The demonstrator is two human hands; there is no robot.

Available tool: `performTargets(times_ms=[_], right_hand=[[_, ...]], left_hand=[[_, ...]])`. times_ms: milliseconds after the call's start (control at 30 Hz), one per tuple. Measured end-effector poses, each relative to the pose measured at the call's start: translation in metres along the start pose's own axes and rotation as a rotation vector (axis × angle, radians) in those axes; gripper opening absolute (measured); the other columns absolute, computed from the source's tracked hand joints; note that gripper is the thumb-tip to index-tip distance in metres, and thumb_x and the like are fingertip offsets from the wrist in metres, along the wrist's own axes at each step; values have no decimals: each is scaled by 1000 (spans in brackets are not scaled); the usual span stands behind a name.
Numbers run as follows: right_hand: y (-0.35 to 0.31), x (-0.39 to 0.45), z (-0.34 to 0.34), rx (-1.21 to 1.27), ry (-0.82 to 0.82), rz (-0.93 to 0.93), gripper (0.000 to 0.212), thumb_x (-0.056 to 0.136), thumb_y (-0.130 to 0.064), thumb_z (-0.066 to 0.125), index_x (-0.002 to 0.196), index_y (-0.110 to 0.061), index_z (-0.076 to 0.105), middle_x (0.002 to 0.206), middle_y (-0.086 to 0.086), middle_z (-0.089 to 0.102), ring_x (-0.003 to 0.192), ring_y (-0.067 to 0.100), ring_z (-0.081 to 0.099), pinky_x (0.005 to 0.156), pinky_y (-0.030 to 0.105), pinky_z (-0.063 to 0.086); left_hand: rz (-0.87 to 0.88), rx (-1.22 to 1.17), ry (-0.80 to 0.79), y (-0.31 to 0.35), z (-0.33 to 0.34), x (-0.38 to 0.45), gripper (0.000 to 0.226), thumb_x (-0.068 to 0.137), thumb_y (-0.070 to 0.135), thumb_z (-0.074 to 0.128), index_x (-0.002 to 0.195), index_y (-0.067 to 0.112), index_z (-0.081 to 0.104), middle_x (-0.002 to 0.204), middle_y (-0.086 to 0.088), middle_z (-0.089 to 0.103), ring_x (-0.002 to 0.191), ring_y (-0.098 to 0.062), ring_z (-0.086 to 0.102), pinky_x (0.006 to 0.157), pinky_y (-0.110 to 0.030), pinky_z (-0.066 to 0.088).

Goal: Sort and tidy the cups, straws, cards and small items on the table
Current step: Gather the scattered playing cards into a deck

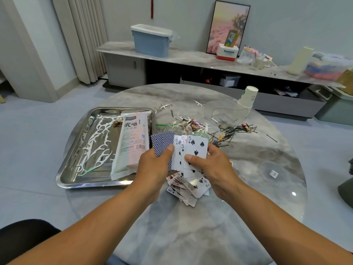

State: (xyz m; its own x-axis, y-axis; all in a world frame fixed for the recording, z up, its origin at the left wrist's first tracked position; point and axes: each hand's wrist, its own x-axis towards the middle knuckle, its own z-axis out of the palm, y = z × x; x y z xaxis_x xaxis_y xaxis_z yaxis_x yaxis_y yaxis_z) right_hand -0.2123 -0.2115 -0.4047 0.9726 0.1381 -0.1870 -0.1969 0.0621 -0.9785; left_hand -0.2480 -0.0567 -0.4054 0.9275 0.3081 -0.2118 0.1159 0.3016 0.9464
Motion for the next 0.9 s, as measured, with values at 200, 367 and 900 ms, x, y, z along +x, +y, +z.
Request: performTargets(times_ms=[200,367,900], right_hand=[[-3,9,-15,-232,83,90,34,97,-6,64,127,-21,58,109,4,75,90,27,75,72,51,63],[17,5,-16,-934,-59,41,68,99,-13,56,155,-35,25,141,2,56,108,21,61,83,34,51],[-13,-6,3,-140,-26,-77,20,84,-34,81,81,-16,72,63,-8,65,48,1,52,46,16,42]], left_hand=[[-24,-107,227,7,-7,13,12,103,29,56,111,22,62,107,-7,71,93,-24,71,57,-27,58],[-86,-170,188,16,-9,18,17,105,15,43,110,24,57,114,-14,71,101,-29,70,70,-38,63],[-13,153,-143,12,-8,-1,38,71,7,89,104,15,70,92,1,78,84,-16,76,67,-27,61]])
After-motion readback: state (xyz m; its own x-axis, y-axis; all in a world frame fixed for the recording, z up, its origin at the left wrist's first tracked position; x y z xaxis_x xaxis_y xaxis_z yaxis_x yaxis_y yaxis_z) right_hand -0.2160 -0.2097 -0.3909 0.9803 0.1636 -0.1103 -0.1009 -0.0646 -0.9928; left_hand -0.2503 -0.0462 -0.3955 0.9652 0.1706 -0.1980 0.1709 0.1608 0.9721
